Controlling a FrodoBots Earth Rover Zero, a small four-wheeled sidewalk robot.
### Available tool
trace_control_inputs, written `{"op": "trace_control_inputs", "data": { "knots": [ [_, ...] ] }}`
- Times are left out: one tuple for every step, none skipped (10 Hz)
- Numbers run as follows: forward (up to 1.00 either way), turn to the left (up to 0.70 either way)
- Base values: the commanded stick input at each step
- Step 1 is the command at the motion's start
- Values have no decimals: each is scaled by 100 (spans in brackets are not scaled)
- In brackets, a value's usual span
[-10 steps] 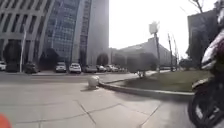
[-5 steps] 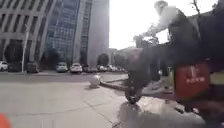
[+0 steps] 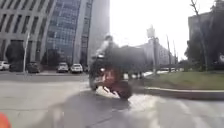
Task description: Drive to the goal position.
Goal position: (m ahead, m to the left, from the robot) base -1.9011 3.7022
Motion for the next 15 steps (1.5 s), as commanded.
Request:
{"op": "trace_control_inputs", "data": {
  "knots": [
    [70,0],
    [70,0],
    [70,0],
    [70,0],
    [70,0],
    [70,0],
    [70,0],
    [70,0],
    [70,0],
    [70,0],
    [70,0],
    [70,0],
    [70,0],
    [69,0],
    [48,0]
  ]
}}
